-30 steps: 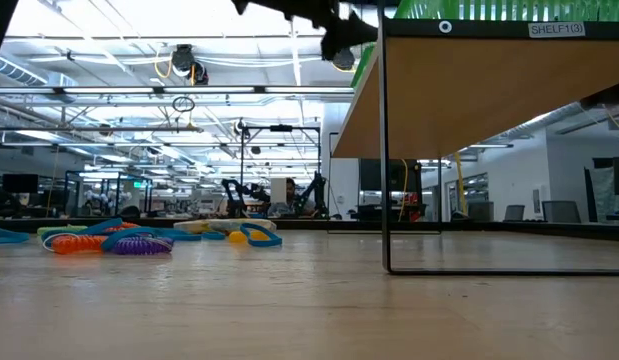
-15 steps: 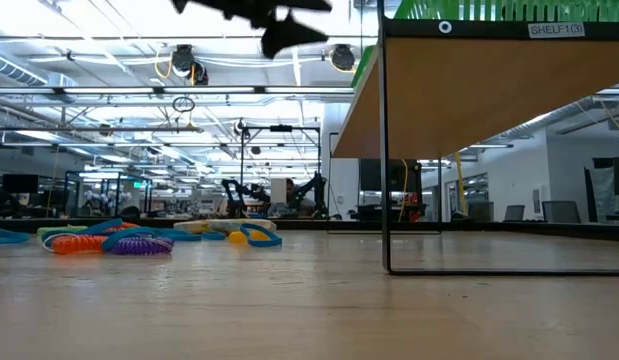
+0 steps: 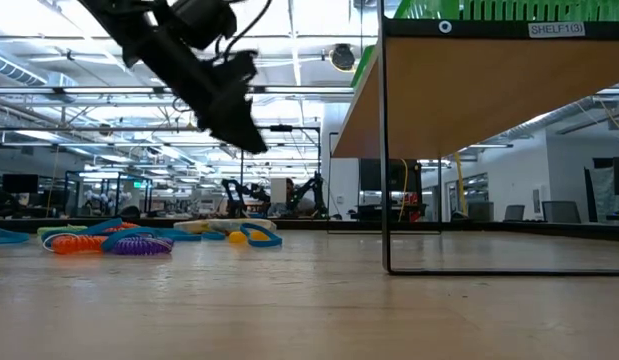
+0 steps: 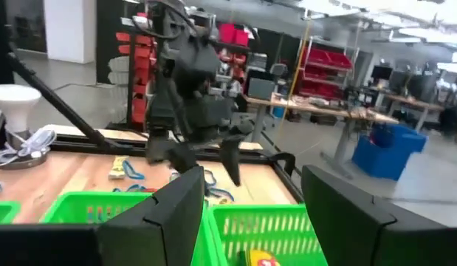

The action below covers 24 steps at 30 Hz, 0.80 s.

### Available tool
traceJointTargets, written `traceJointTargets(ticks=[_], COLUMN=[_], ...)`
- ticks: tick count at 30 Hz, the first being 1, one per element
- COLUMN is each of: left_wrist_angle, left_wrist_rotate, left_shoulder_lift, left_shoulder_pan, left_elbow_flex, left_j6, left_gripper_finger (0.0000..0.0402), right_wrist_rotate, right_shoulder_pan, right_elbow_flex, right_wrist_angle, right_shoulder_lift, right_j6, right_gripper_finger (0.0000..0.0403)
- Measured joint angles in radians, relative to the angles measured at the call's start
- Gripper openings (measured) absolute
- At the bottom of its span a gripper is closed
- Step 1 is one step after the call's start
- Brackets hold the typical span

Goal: Pick & Place Office Desk Supplies
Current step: Put the yellow crayon box into the top green bin

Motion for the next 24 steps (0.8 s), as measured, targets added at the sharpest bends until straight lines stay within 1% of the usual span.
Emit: traceJointTargets(ticks=[2, 4, 12, 14, 16, 19, 24], left_wrist_angle=[-0.049, -0.118, -0.384, -0.39, -0.384, -0.355, -0.352], left_wrist_rotate=[-0.048, -0.061, -0.054, -0.046, -0.01, 0.053, 0.108], left_shoulder_lift=[-0.005, -0.004, 0.018, 0.026, 0.046, 0.089, 0.17], left_shoulder_pan=[0.011, 0.029, 0.163, 0.185, 0.207, 0.227, 0.254], left_elbow_flex=[0.002, 0.003, 0.001, 0.002, 0.003, 0.003, 0.003], left_j6=[0.017, -0.011, -0.264, -0.304, -0.329, -0.325, -0.295], left_gripper_finger=[0.0278, 0.0278, 0.0278, 0.0278, 0.0278, 0.0278, 0.0278], right_wrist_rotate=[0.0, 0.0, 0.001, 0.001, 0.001, 0.001, 0.0], right_shoulder_pan=[0.008, 0.01, 0.011, 0.011, 0.011, 0.011, 0.011], right_elbow_flex=[0.0, 0.0, 0.0, 0.0, 0.0, 0.0, 0.0], right_wrist_angle=[0.001, 0.0, -0.01, -0.01, -0.01, -0.011, -0.011], right_shoulder_lift=[0.001, 0.001, 0.001, 0.001, 0.001, 0.001, 0.001], right_j6=[-0.003, -0.003, -0.003, -0.003, -0.003, -0.007, -0.007], right_gripper_finger=[0.0219, 0.0219, 0.0219, 0.0219, 0.0219, 0.0219, 0.0219])
